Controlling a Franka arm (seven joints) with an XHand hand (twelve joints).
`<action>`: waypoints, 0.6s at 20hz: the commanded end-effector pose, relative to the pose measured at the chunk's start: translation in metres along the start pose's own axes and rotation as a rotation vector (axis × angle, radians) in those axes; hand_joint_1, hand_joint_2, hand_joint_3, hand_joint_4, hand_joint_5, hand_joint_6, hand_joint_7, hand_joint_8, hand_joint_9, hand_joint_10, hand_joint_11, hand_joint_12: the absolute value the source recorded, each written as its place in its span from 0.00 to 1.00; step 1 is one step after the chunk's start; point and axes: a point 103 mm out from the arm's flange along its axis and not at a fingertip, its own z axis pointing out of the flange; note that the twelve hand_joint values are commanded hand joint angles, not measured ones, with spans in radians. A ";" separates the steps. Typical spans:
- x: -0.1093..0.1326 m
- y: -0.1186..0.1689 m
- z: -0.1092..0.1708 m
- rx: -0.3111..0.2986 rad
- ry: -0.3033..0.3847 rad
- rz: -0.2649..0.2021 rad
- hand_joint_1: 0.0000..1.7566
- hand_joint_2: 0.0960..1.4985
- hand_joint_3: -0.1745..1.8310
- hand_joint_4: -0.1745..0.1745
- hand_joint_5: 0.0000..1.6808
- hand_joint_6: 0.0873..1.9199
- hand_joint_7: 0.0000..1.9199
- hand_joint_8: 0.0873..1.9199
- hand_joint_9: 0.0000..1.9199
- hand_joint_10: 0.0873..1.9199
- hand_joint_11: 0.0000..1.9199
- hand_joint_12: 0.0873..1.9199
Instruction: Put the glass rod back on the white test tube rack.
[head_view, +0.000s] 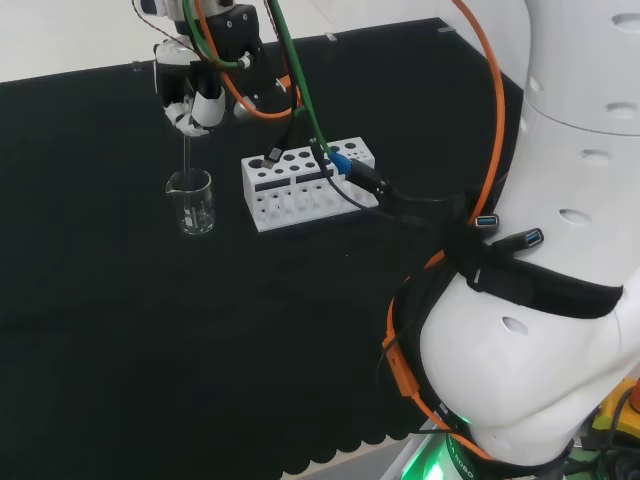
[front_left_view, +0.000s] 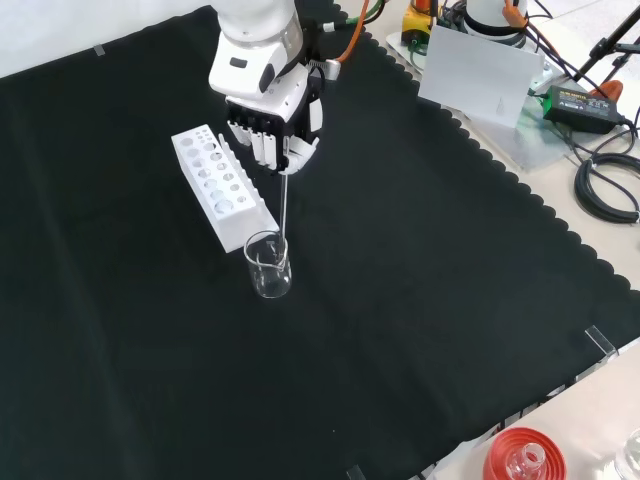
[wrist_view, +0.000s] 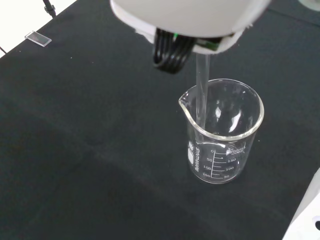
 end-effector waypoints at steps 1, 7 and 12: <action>-0.001 -0.004 0.002 0.007 -0.014 -0.005 0.75 0.35 0.51 0.00 0.69 0.45 0.64 0.45 0.90 0.25 0.84 0.35; -0.006 -0.007 0.005 0.009 -0.009 0.004 0.75 0.35 0.51 0.00 0.69 0.45 0.64 0.45 0.90 0.25 0.84 0.35; -0.011 -0.008 0.003 0.001 0.002 0.014 0.75 0.35 0.51 0.00 0.70 0.45 0.64 0.45 0.90 0.25 0.84 0.35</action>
